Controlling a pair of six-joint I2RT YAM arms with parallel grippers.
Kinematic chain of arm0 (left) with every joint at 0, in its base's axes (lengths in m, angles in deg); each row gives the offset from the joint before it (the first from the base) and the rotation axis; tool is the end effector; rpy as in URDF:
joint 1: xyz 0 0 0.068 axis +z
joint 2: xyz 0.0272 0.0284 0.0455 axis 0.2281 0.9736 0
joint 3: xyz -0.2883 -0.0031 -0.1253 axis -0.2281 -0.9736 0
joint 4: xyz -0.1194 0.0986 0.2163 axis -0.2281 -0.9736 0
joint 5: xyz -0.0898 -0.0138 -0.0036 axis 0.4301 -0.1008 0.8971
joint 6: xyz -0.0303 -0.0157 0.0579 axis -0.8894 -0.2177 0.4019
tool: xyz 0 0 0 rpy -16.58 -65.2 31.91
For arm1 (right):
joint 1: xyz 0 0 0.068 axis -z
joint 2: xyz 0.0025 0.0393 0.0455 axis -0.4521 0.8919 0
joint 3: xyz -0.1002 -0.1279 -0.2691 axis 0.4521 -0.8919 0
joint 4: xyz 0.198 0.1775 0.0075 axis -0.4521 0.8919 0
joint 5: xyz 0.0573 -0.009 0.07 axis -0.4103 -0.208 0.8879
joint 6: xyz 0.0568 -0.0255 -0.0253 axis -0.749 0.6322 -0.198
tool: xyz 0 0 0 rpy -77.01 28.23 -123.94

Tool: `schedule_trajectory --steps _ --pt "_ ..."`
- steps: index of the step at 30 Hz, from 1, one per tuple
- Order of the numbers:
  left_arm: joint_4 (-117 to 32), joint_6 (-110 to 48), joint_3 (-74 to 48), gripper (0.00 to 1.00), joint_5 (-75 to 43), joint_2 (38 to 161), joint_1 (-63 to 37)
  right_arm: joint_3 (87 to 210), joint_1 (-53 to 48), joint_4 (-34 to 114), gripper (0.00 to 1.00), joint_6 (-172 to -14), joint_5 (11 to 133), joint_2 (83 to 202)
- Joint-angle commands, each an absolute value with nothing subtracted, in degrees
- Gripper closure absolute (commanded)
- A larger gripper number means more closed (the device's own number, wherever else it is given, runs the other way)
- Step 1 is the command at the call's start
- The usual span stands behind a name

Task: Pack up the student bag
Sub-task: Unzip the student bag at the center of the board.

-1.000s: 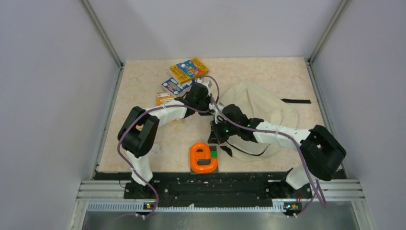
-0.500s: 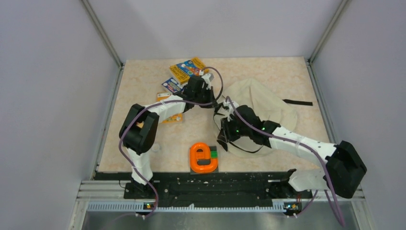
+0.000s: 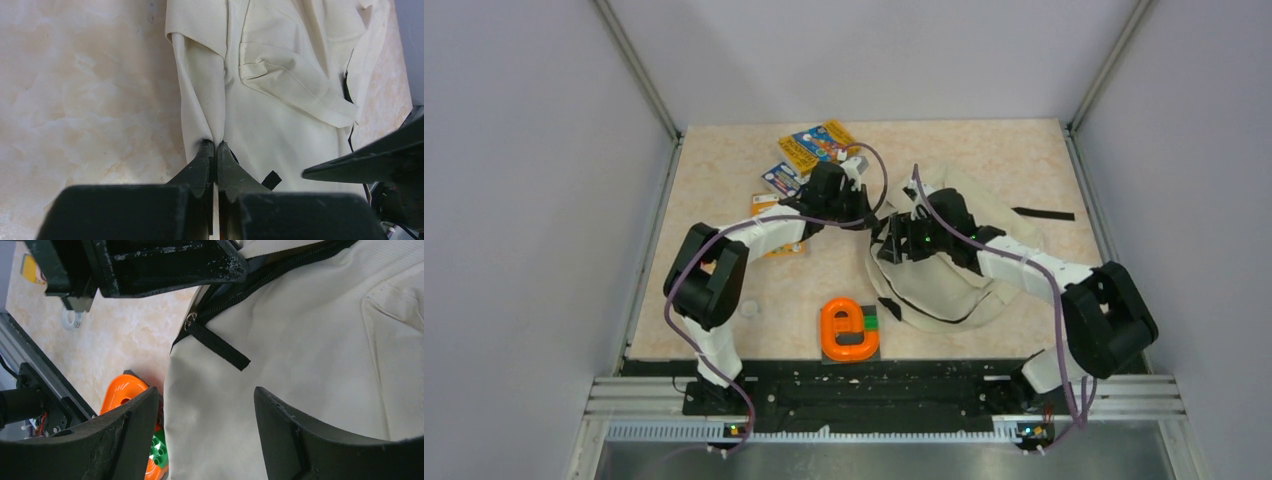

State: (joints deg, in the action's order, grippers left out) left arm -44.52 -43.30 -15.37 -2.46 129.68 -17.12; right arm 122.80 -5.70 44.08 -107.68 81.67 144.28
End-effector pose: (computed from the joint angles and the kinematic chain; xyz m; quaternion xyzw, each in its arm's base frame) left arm 0.3700 -0.2396 0.2388 0.1332 0.8679 -0.3563 0.3195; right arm 0.2633 0.1871 0.2535 -0.1510 0.8789 0.3159 0.3239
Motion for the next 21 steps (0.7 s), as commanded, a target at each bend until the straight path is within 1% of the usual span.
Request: schedule_trajectory --steps 1,5,10,16,21 --pt "-39.4 -42.7 -16.2 1.00 -0.4 125.1 -17.0 126.8 -5.1 36.3 0.31 -106.7 86.4 147.8" --pt "-38.8 -43.3 -16.8 1.00 0.1 124.8 -16.9 127.6 -4.8 34.5 0.30 -105.7 86.9 150.1" --pt "-37.7 -44.1 -17.5 1.00 0.7 124.7 -16.9 129.7 -3.9 35.8 0.30 -103.9 86.2 152.6" --pt "-37.2 -44.3 -17.5 1.00 1.0 124.7 -17.0 130.7 -3.2 35.9 0.43 -103.1 89.2 153.0" --pt "-37.5 -44.1 -17.4 1.00 0.7 124.3 -16.9 130.9 -3.3 36.8 0.50 -102.4 91.2 154.1"
